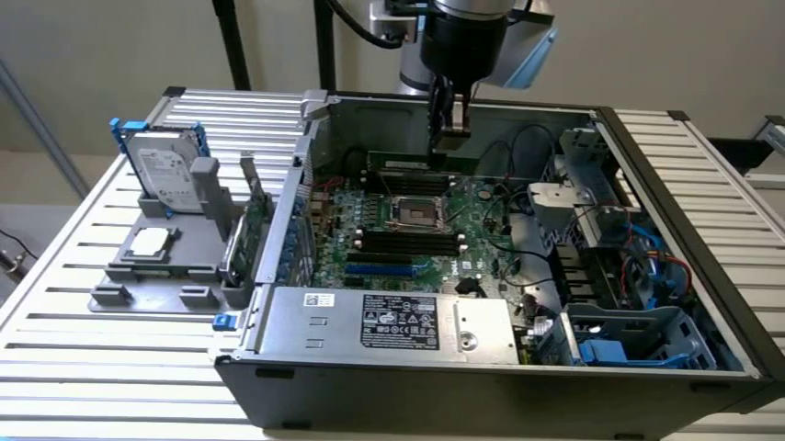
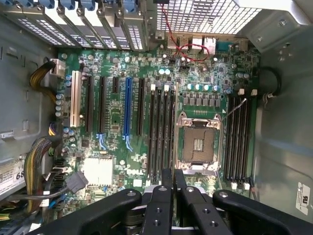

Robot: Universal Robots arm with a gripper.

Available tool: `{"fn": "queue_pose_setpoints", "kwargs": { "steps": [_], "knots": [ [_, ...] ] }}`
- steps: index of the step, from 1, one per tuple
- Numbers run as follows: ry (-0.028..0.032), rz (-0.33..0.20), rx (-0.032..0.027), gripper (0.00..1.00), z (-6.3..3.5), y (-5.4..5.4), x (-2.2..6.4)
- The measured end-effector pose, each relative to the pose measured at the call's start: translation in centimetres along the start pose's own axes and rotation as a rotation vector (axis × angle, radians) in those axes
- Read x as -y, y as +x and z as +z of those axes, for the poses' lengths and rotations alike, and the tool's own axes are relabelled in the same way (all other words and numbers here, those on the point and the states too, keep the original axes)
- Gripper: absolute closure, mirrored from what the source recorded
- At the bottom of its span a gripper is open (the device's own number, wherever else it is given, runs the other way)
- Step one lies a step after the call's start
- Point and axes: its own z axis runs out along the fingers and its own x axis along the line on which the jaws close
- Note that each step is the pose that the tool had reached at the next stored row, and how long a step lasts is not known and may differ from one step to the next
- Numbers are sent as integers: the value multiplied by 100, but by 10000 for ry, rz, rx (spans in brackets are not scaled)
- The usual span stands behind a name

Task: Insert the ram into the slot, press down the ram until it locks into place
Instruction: 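Insert the ram into the slot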

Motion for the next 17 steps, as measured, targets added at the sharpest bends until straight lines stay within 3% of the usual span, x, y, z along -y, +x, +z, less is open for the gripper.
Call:
{"fn": "queue_pose_setpoints", "kwargs": {
  "steps": [17],
  "knots": [
    [0, 22, -1, 87, 308, 64, 10]
  ]
}}
